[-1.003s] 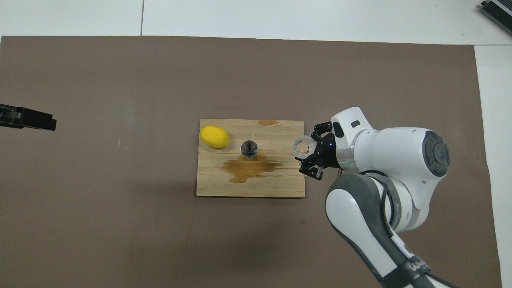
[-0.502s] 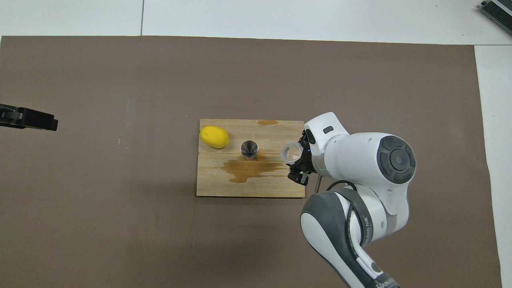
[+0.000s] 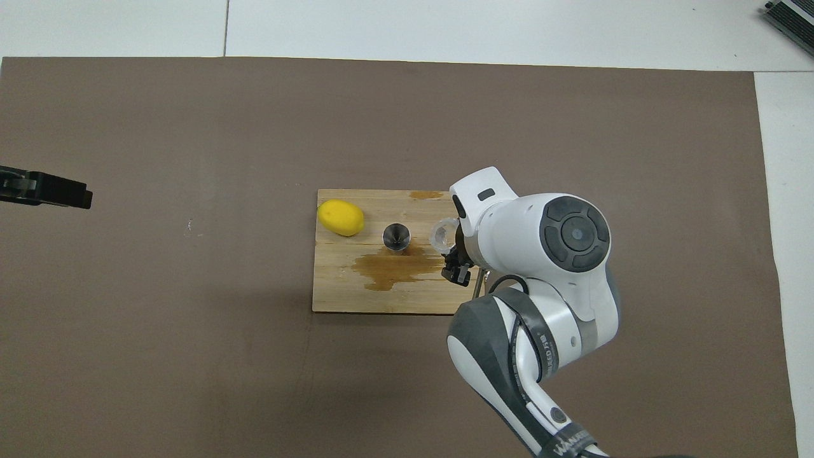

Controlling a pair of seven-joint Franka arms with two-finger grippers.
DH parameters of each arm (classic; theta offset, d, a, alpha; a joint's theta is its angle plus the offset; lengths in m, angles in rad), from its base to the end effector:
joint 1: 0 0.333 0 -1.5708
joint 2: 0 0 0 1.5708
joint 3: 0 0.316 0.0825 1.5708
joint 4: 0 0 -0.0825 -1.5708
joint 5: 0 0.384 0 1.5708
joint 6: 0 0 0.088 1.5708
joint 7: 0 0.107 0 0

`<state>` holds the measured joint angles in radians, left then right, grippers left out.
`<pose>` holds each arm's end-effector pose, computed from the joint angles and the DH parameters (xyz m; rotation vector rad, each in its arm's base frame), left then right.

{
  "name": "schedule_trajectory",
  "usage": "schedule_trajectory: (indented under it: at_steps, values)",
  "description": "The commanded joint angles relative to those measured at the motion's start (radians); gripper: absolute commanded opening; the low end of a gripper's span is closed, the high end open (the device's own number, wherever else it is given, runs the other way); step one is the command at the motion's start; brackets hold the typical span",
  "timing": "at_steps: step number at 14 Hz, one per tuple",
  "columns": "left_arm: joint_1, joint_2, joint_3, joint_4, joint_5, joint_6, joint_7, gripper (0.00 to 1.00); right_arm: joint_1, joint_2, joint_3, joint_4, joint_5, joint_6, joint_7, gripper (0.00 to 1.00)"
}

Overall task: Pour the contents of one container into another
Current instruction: 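Tilt the glass cup with the right gripper over the metal cup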

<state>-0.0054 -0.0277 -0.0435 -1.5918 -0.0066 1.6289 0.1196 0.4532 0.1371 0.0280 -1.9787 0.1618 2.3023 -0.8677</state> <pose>0.5512 -0.0280 0.6351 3.1257 -0.2637 0.1019 0.5328 0.2814 0.4177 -2.4557 -1.7742 -0.3167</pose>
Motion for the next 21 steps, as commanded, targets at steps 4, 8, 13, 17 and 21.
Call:
schedule_trajectory:
  at_steps: [4, 8, 13, 17, 21]
  values:
    - [-0.001, -0.012, 0.001, -0.008, 0.016, -0.012, 0.006, 1.00, 0.019, 0.052, 0.006, 0.083, -0.090, -0.053, 0.076, 0.44]
    - [0.001, -0.011, 0.002, -0.008, 0.016, -0.012, 0.006, 1.00, 0.030, 0.099, 0.006, 0.158, -0.140, -0.101, 0.124, 0.44]
    - [0.004, -0.012, 0.002, -0.007, 0.014, -0.011, 0.005, 1.00, 0.065, 0.114, 0.006, 0.172, -0.188, -0.110, 0.167, 0.44]
    - [0.002, -0.012, 0.002, -0.008, 0.014, -0.011, 0.003, 1.00, 0.075, 0.131, 0.006, 0.193, -0.225, -0.126, 0.193, 0.44]
    - [-0.001, -0.011, 0.002, -0.008, 0.014, -0.012, 0.000, 1.00, 0.085, 0.157, 0.006, 0.224, -0.271, -0.139, 0.222, 0.44]
